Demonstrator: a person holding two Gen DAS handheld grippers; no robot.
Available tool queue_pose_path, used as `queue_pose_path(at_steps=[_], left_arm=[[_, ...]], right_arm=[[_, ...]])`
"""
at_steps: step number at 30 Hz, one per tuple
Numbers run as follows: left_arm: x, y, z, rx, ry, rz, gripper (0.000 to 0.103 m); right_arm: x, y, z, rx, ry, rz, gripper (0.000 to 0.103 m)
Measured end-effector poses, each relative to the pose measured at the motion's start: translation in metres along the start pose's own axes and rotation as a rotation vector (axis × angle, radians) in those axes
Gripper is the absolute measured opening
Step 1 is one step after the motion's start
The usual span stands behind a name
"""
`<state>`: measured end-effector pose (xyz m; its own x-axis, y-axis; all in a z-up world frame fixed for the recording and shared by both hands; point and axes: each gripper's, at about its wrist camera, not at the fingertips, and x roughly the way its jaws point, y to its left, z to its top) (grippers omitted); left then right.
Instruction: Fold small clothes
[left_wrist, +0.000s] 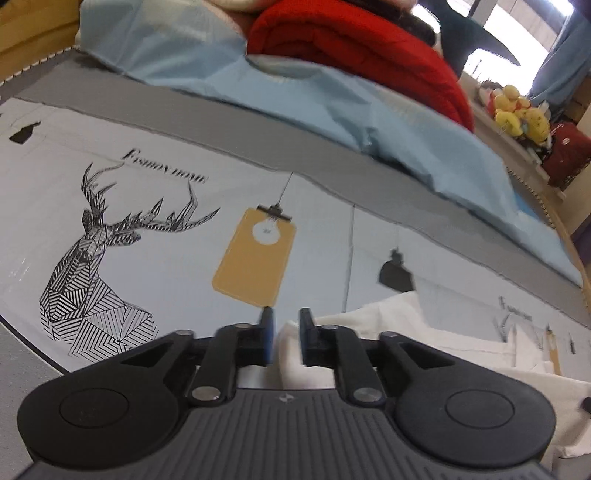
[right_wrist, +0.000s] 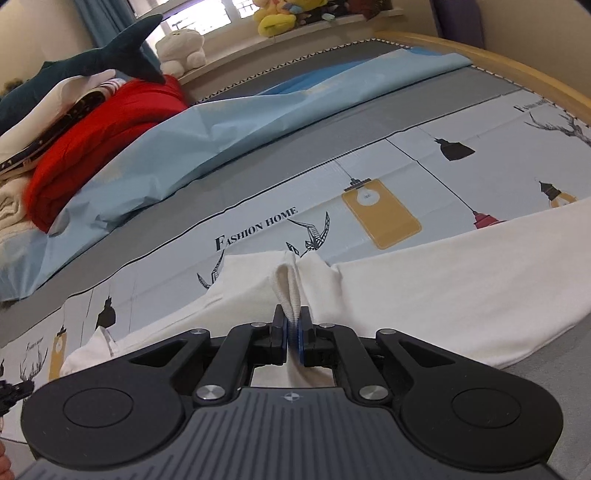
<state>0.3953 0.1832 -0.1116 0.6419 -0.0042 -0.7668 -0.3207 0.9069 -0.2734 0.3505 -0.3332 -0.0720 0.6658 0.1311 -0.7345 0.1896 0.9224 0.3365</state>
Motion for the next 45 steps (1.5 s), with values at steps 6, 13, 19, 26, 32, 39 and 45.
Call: queue_pose_path(at_steps=[6, 13, 19, 26, 32, 39, 45], left_arm=[[-0.014, -0.025, -0.015, 0.106, 0.187, -0.121, 0.03], [-0.022, -0.013, -0.047, 0.034, 0.347, -0.14, 0.031], [-0.019, -0.007, -0.069, -0.18, 0.47, -0.264, 0.035], [0.002, 0.032, -0.083, -0.551, 0.441, -0.182, 0.036], [-0.005, 0.032, -0.085, -0.543, 0.427, -0.103, 0.004], [-0.023, 0.029, -0.072, -0.498, 0.393, -0.119, 0.004], [-0.049, 0.033, -0.05, -0.362, 0.359, -0.097, 0.0]], right_arm=[[-0.002, -0.013, 0.006, 0.05, -0.025, -0.029, 0.017], [0.004, -0.028, 0.002, 0.084, 0.039, -0.03, 0.022], [0.031, -0.043, -0.018, 0.228, 0.2, -0.006, 0.022], [0.043, -0.051, -0.03, 0.365, 0.216, 0.018, 0.029], [0.049, -0.054, -0.031, 0.388, 0.201, 0.008, 0.021], [0.028, -0.043, -0.018, 0.323, 0.116, 0.023, 0.0], [-0.025, -0.021, -0.002, 0.237, 0.078, -0.002, 0.0]])
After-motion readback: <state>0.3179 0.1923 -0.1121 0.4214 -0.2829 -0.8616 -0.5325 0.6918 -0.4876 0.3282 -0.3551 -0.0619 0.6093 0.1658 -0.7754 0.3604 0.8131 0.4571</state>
